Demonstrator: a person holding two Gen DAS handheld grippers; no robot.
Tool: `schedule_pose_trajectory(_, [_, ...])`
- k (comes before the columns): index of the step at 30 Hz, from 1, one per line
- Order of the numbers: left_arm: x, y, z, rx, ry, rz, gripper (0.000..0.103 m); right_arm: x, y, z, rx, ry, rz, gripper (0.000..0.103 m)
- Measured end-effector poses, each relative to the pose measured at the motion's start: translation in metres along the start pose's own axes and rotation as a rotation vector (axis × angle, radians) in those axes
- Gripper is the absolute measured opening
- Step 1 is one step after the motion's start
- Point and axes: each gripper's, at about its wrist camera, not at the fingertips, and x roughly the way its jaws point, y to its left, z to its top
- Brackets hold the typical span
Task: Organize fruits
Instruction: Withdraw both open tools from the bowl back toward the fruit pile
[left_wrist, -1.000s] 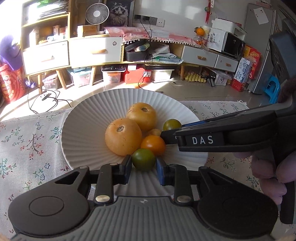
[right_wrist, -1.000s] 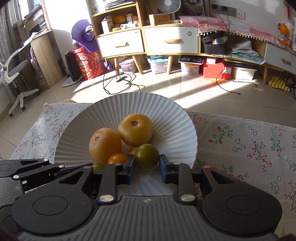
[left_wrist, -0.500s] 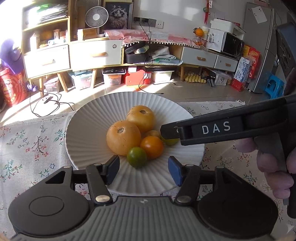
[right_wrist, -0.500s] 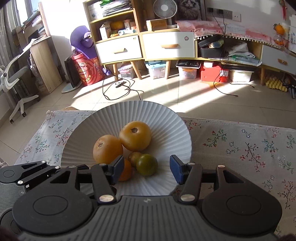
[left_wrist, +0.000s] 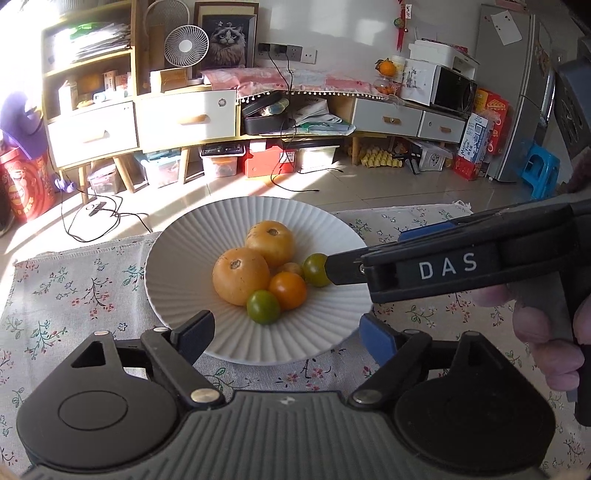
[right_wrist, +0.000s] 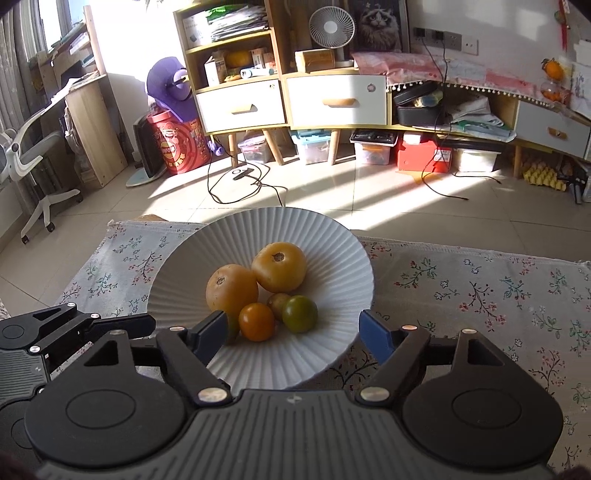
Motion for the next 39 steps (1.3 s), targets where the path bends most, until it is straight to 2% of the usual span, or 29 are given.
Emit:
schedule_pose_trajectory(19, [-0.042, -0.005, -0.025, 0.023, -0.001, 0.005, 0.094, -0.032, 0.013, -0.022, 0.014, 0.004, 0.000, 0.082])
schedule_pose_trajectory(39, [-0.063, 0.004, -0.060, 0.016, 0.065, 0.034, 0.095, -0.051, 0.038, -0.059, -0.070, 0.021, 0.020, 0.091])
